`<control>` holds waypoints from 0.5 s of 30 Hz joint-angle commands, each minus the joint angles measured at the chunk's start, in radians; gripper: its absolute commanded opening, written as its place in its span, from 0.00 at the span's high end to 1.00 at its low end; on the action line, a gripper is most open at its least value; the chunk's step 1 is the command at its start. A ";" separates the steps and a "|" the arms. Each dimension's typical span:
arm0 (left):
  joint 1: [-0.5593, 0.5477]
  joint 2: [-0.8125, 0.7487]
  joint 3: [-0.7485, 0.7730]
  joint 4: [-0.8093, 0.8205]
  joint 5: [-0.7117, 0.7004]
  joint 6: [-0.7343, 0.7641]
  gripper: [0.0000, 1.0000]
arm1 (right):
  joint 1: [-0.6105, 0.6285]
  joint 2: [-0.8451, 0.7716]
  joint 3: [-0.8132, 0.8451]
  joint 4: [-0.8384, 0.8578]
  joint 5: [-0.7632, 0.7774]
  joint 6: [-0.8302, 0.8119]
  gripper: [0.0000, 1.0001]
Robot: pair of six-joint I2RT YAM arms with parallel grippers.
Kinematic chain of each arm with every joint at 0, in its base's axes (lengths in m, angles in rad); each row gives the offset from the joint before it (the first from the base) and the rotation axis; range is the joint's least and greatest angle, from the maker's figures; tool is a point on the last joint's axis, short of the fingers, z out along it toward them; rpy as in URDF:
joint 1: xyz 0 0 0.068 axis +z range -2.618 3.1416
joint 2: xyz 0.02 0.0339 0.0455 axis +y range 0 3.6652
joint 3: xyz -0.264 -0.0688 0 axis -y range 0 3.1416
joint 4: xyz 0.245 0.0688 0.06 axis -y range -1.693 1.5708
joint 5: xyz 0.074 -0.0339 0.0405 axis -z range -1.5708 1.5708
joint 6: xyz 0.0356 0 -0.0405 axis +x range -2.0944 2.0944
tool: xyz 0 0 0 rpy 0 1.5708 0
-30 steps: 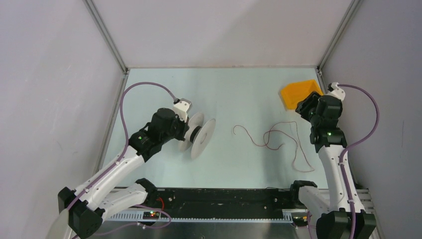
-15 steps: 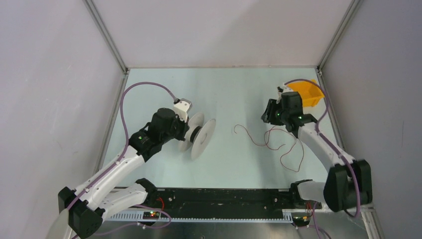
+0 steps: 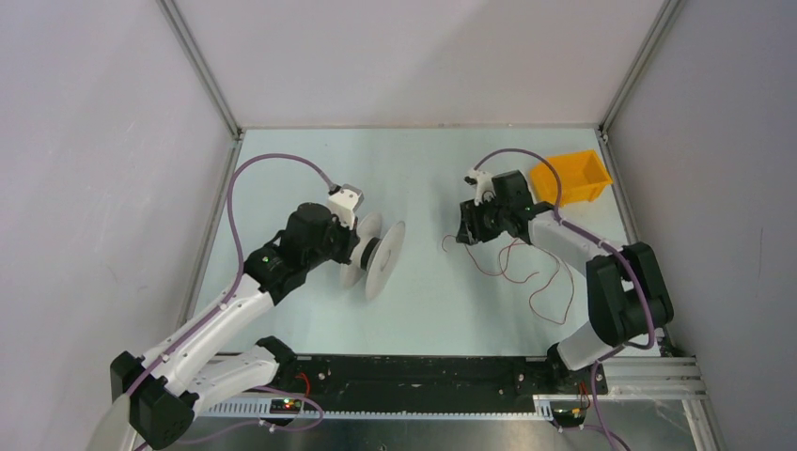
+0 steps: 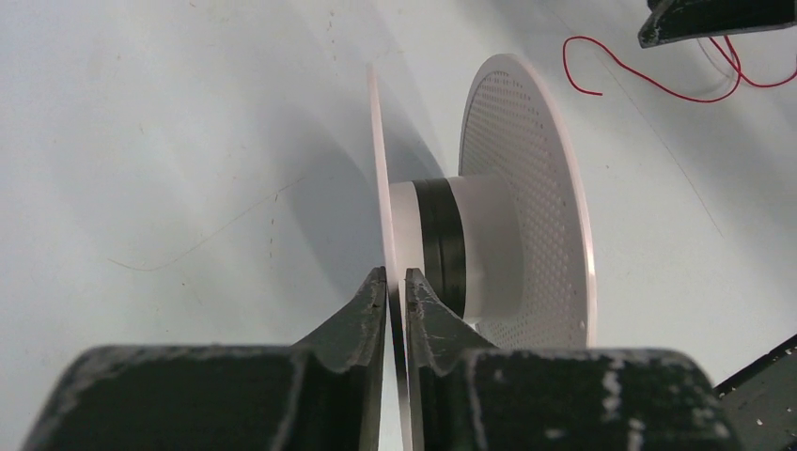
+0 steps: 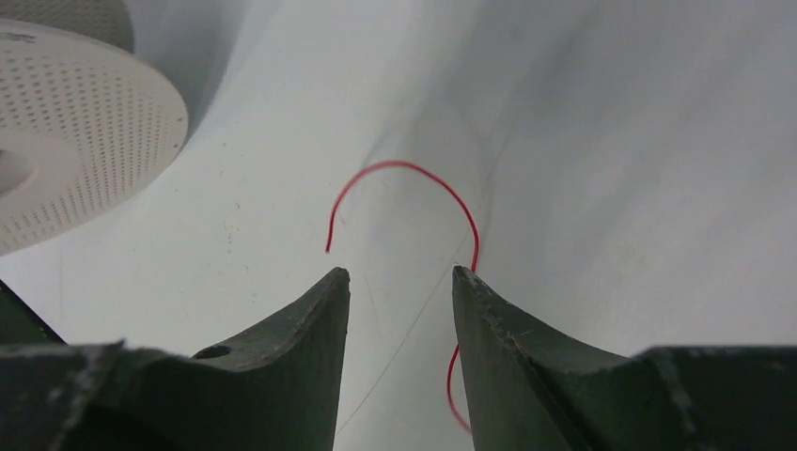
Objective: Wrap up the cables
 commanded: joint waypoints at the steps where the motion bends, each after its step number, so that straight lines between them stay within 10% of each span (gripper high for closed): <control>1: -0.007 0.003 0.009 0.052 0.017 -0.001 0.84 | -0.021 0.076 0.124 -0.003 -0.202 -0.311 0.51; 7: -0.006 0.004 0.007 0.048 0.014 0.003 0.78 | -0.048 0.220 0.310 -0.175 -0.429 -0.580 0.52; 15: -0.007 0.003 0.002 0.048 0.031 0.025 0.72 | -0.033 0.332 0.449 -0.391 -0.361 -0.954 0.49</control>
